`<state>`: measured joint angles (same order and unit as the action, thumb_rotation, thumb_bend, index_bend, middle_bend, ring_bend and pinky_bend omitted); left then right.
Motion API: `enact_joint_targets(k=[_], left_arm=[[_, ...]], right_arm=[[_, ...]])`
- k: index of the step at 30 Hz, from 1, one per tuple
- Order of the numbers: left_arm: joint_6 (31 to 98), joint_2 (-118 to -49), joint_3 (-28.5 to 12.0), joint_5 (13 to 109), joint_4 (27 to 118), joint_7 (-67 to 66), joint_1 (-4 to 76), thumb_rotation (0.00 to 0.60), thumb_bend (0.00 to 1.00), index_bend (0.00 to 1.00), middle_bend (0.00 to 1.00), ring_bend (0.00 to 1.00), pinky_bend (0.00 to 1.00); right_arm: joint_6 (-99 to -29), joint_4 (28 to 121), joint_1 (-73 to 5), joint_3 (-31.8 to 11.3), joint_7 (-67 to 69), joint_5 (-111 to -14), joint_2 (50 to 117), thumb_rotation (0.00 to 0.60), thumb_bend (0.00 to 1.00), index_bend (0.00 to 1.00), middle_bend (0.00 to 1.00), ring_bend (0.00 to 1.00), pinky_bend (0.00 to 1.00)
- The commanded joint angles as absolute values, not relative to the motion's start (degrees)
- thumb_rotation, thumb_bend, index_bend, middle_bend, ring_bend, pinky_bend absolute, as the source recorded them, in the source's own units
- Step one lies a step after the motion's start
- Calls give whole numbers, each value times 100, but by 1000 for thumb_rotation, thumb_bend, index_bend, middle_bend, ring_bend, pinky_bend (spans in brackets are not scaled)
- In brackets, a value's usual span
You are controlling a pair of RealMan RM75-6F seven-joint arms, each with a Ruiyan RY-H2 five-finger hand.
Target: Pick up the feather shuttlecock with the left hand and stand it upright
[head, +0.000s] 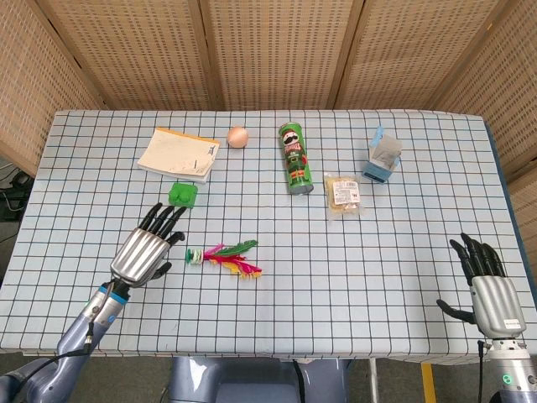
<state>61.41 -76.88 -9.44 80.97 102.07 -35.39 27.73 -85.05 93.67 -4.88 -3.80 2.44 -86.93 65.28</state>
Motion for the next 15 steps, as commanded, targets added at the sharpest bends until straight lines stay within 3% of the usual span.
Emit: enact_joint_targets(k=[1,15], left_arm=[[5878,-8011,-1034,7795,10128,-3849,3050,600,242,368,0,0,0],[5541,-9286,-1051,6782,9409,-4840,3902,600,242,413,0,0,0]], right_arm=[[-8470,9331,-500,-396,274,-8646,6533,600,24,0,0,0,0],[-8188,9143,-577,-439,430,-8383,6604,600,24,0,0,0,0]])
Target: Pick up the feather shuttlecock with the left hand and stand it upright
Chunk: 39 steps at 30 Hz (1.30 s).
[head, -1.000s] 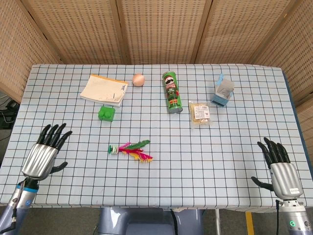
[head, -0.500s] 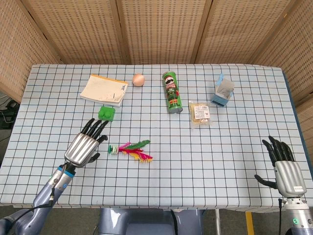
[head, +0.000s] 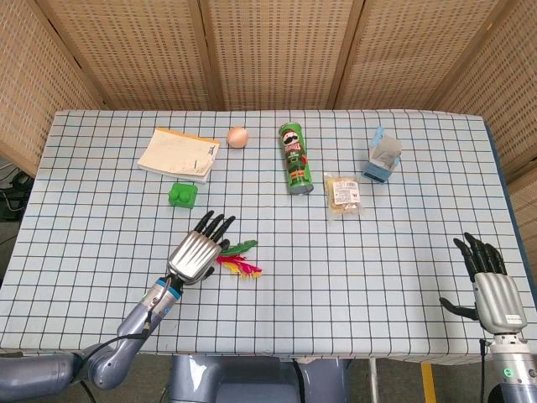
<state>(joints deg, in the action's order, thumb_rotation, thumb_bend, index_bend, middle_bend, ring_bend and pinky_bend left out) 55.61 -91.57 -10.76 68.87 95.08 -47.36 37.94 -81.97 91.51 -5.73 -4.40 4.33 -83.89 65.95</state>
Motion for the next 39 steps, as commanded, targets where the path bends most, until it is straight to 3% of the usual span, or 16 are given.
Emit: enact_joint_targets(k=[1,7,26,39], left_arm=[[5531,-9350,-1037,6743,9362,-4875,3945,600,244,419,0,0,0],[5494,-9684,-979,6477,9108,-5013,4163,600,365,444,0,0,0],[5691,-10208,-658,6182,8842,-5364,4544,600,362,405,0,0,0],[5961,-10604,-617,6204,8446,-5494,4668,600,363,443,0,0,0]], right_arm=[[-8176,9134,-580,-438,428,-8376,6611,600,23,0,0,0,0],[-8129,9093,-598,-447,459,-8339,6630,600,24,0,0,0,0],[-8090,9059,-601,-475,725,-8288,6578,600,23,0,0,0,0],[-8114,9100,-593,-472,829,-8326,6534,600,22,0,0,0,0]])
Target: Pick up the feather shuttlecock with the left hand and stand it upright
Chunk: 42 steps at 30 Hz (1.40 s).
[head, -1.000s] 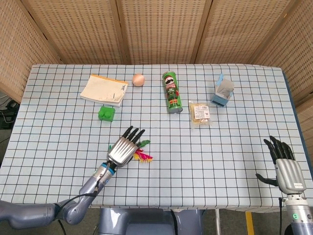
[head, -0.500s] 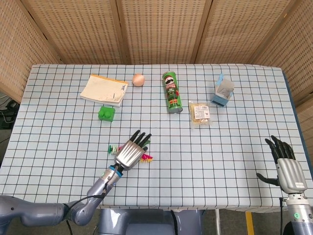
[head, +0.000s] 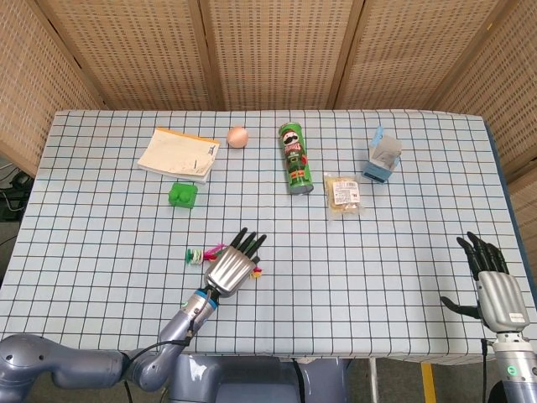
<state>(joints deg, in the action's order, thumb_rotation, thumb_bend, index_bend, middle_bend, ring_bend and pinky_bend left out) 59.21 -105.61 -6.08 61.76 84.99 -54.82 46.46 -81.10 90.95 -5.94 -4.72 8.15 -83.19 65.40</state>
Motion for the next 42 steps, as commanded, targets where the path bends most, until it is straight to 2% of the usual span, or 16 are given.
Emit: enact_joint_targets(k=[1,8,19,28,31,34,42], left_arm=[[5977,-10634,-618,6215,8406,-5496,4680,600,363,447,0,0,0],[5985,-10774,-594,6165,8263,-5601,4745,600,364,480,0,0,1],[6093,-10877,-568,6223,8113,-5631,4764,600,366,585,0,0,15],[6094,-10971,-540,6169,7943,-5768,4790,600,374,577,0,0,16],[6126,-10986,-517,6198,7915,-5820,4793,600,446,580,0,0,16],[6191,-10970,-518,6258,7970,-5765,4768,600,567,597,0,0,16],[6333,-10773,-505,6482,8247,-5688,4729,600,625,624,0,0,16]], right_arm=[[-8118,9099,-591,-472,834,-8329,6532,600,22,0,0,0,0],[-8166,9100,-581,-474,883,-8366,6530,600,22,0,0,0,0],[-8202,9098,-579,-459,915,-8432,6538,600,21,0,0,0,0],[-8251,9117,-563,-446,973,-8483,6531,600,20,0,0,0,0],[-8275,9130,-555,-447,984,-8494,6523,600,21,0,0,0,0],[-8306,9138,-544,-447,1013,-8513,6516,600,21,0,0,0,0],[-8329,9128,-543,-441,1051,-8550,6516,600,21,0,0,0,0]])
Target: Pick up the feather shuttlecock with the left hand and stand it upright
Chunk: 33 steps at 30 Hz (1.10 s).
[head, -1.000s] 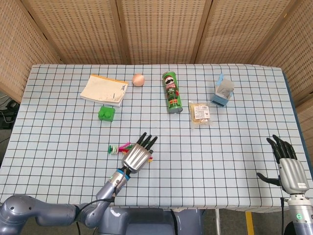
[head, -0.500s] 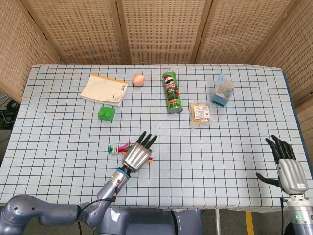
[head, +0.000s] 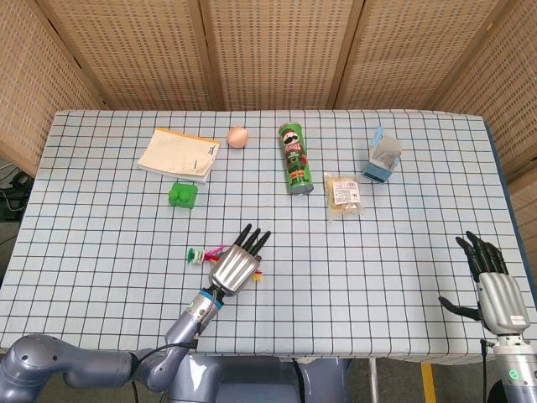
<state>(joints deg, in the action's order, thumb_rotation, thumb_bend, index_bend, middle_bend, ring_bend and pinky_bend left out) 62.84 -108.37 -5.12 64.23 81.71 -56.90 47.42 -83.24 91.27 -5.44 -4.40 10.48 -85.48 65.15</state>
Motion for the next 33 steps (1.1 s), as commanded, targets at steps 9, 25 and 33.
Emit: enact_joint_targets(k=[9,25,33], left_arm=[[6817,-10092,-632,6823,9088,-5609,4559,600,639,669,0,0,14],[7486,-8613,-598,7387,10331,-5106,4018,600,647,726,0,0,9],[7700,-8153,-472,7719,10439,-4662,3709,600,647,726,0,0,8]], right_arm=[[-8351,9153,-531,-442,1069,-8552,6492,600,20,0,0,0,0],[-8454,9263,-494,-426,962,-8625,6447,600,20,0,0,0,0],[-8540,9329,-466,-395,883,-8722,6439,600,20,0,0,0,0]])
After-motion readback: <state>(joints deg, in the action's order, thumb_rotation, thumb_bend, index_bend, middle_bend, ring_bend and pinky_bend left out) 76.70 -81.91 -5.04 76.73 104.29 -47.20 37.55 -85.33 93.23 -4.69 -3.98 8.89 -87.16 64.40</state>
